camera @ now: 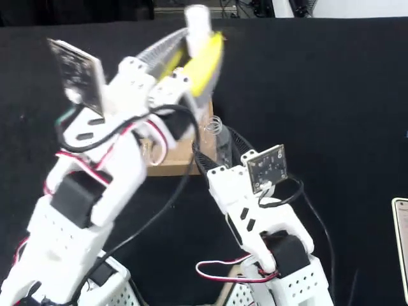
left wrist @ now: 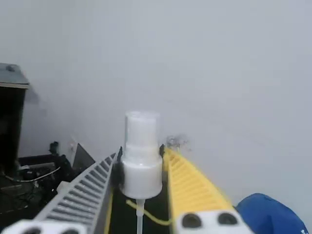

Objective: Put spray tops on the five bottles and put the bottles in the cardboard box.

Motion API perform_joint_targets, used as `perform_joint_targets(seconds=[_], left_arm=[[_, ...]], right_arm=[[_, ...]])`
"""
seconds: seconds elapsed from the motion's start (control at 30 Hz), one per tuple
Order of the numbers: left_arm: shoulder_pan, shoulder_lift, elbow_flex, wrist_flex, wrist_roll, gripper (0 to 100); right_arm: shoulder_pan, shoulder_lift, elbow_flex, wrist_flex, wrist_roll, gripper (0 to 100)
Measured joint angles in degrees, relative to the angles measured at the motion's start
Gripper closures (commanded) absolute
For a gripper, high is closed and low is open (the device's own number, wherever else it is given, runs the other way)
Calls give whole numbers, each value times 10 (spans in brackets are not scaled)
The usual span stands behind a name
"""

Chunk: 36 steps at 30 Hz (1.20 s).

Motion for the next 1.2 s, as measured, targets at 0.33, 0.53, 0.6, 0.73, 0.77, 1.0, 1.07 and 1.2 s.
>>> perform_joint_targets(seconds=[0.33,0.53,0.6,0.73,0.77,1.0,1.07,1.2], left_arm=[[13,22,43,-90,0,969],[13,25,44,-78,0,969],[13,25,44,-78,0,969],[12,25,46,-69,0,969],[12,25,52,-64,0,969],[12,26,76,-52,0,969],[12,26,76,-52,0,969],[12,25,84,-52,0,969]], right_arm=[[0,0,0,-4,0,988],[0,0,0,-4,0,988],[0,0,0,-4,0,988],[0,0,0,-4,0,988],[0,0,0,-4,0,988],[0,0,0,-4,0,988],[0,0,0,-4,0,988],[0,0,0,-4,0,988]])
